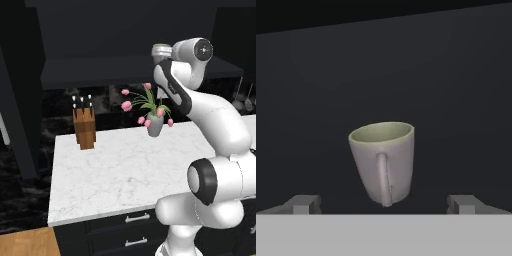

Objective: Gather all objects into one cabinet and sort the glasses and bowls to opposite sides.

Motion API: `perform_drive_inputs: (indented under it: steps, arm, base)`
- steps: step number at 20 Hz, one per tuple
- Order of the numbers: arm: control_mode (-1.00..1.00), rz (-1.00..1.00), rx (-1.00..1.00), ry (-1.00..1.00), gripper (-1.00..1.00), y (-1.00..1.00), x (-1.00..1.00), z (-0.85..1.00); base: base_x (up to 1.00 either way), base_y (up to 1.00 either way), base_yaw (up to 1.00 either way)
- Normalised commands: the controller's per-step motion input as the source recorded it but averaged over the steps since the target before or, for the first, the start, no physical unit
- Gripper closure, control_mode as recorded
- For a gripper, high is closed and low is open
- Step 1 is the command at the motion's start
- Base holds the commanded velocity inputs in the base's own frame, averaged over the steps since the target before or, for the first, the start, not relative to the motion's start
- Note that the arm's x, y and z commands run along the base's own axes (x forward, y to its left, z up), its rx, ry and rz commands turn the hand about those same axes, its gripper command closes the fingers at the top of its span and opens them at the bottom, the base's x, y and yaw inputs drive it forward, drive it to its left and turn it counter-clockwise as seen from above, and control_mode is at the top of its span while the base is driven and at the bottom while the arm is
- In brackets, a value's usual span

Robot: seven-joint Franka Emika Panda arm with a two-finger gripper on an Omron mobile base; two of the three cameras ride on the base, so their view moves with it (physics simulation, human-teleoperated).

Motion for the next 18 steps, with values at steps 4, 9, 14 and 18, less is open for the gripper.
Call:
perform_drive_inputs:
  steps: [4,9,14,18]
  arm:
    - [-1.0,0.0,0.0,0.0,-1.0,0.0,0.26,-0.13]
    - [-1.0,0.0,0.0,0.0,-1.0,0.0,0.24,-0.07]
    - [-1.0,0.0,0.0,0.0,-1.0,0.0,0.25,0.0]
    - [-1.0,0.0,0.0,0.0,-1.0,0.0,0.09,0.0]
  base:
    - [0.0,0.0,0.0]
    - [0.0,0.0,0.0]
    - [0.0,0.0,0.0]
    - [0.0,0.0,0.0]
